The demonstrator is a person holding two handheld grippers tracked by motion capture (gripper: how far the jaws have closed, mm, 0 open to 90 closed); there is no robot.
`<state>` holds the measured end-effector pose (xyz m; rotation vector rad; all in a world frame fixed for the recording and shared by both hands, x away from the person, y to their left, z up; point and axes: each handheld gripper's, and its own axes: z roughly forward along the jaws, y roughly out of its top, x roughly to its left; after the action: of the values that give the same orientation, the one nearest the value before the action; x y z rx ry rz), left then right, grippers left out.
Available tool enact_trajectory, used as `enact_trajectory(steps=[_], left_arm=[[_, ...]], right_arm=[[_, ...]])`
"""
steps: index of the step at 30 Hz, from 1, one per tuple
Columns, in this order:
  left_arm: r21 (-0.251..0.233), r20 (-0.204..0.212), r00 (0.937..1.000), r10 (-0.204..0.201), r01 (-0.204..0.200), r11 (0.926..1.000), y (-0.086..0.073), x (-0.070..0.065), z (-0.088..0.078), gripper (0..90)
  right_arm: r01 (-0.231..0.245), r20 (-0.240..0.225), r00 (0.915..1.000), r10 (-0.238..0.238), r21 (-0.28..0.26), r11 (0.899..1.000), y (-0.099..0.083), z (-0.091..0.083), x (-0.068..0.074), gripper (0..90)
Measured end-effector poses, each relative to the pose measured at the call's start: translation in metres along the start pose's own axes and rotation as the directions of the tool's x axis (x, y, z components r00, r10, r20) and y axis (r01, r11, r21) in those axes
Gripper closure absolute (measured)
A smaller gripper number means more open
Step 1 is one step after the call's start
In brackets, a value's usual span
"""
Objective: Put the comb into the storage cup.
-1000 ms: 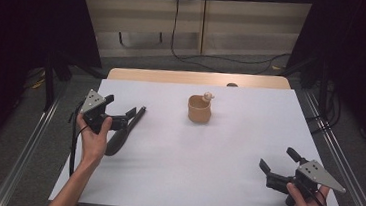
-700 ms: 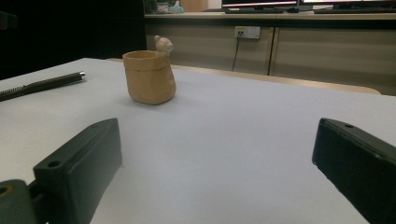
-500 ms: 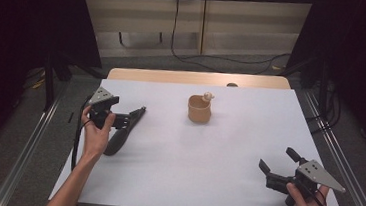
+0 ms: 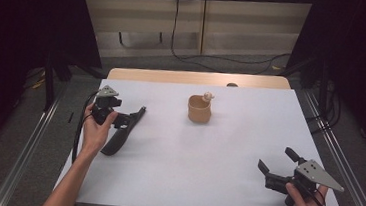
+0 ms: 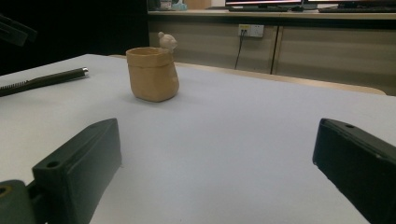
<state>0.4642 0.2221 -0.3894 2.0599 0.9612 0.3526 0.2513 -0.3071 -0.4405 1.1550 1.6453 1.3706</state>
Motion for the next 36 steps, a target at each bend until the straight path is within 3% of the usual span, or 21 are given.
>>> enact_trajectory(steps=[3,7,9,11,14,15,17,18,20,25,27,28,33,34,35,36], left_arm=[[0.054,0.028,0.9995,-0.011,0.009,0.9985,0.002,0.002,0.001,6.7],[0.129,0.006,1.0000,0.005,-0.006,0.9916,0.006,0.003,0.006,7.6],[0.143,0.006,1.0000,0.007,-0.007,0.9897,0.006,0.003,0.007,7.4],[0.183,0.007,0.9999,0.013,-0.014,0.9831,0.008,0.004,0.012,6.2],[0.190,0.016,0.9995,0.028,-0.031,0.9813,0.008,0.003,0.014,7.0],[0.203,0.038,0.9990,0.021,-0.028,0.9787,0.008,0.004,0.014,7.0],[0.217,0.038,0.9993,0.002,-0.010,0.9761,0.008,0.005,0.016,4.6],[0.252,0.035,0.9994,-0.001,-0.008,0.9677,0.009,0.005,0.018,5.2],[0.262,0.024,0.9997,-0.001,-0.005,0.9650,0.009,0.006,0.020,5.0],[0.293,0.044,0.9982,-0.041,0.026,0.9556,0.010,0.012,0.025,6.9],[0.318,0.044,0.9986,-0.032,0.016,0.9480,0.010,0.013,0.027,7.4],[0.339,0.043,0.9986,-0.030,0.014,0.9407,0.011,0.012,0.029,8.4],[0.361,0.040,0.9985,-0.036,0.019,0.9325,0.010,0.012,0.036,13.5],[0.376,0.038,0.9988,-0.031,0.015,0.9263,0.009,0.012,0.038,13.5],[0.376,0.038,0.9988,-0.031,0.015,0.9263,0.009,0.012,0.038,13.8],[0.393,0.038,0.9989,-0.027,0.010,0.9195,0.008,0.013,0.040,15.0]], right_arm=[[0.005,-0.004,1.0000,-0.005,0.001,1.000,0.000,0.000,0.000,0.4],[0.008,-0.005,1.0000,-0.008,0.001,1.000,0.000,0.000,0.001,0.4],[0.008,-0.006,1.0000,-0.008,0.001,1.000,0.000,0.000,0.001,0.3],[0.008,-0.008,0.9999,-0.008,0.002,1.000,0.000,0.000,0.001,0.3],[0.010,-0.007,0.9999,-0.010,0.003,1.000,0.000,0.000,0.001,0.3],[0.010,-0.007,0.9999,-0.010,0.003,1.000,0.000,0.000,0.001,0.3],[0.009,-0.008,0.9999,-0.009,0.002,1.000,0.000,0.000,0.001,0.3],[0.007,-0.009,0.9999,-0.007,0.005,1.000,0.000,0.000,0.001,0.4],[0.009,-0.010,0.9999,-0.009,0.005,1.000,0.000,0.001,0.001,0.4],[0.010,-0.009,0.9999,-0.010,0.004,1.000,0.000,0.000,0.001,0.4],[0.010,-0.010,0.9999,-0.010,0.005,1.000,0.000,0.000,0.001,0.4],[0.007,-0.012,0.9999,-0.007,0.009,1.000,0.000,0.001,0.001,0.5],[0.016,-0.017,0.9997,-0.016,0.015,1.000,0.000,0.001,0.002,0.5],[0.015,-0.017,0.9997,-0.014,0.014,1.000,-0.001,0.001,0.002,0.5],[0.015,-0.017,0.9997,-0.014,0.014,1.000,-0.001,0.001,0.002,0.5],[0.014,-0.017,0.9998,-0.014,0.014,1.000,-0.001,0.001,0.002,0.5]])
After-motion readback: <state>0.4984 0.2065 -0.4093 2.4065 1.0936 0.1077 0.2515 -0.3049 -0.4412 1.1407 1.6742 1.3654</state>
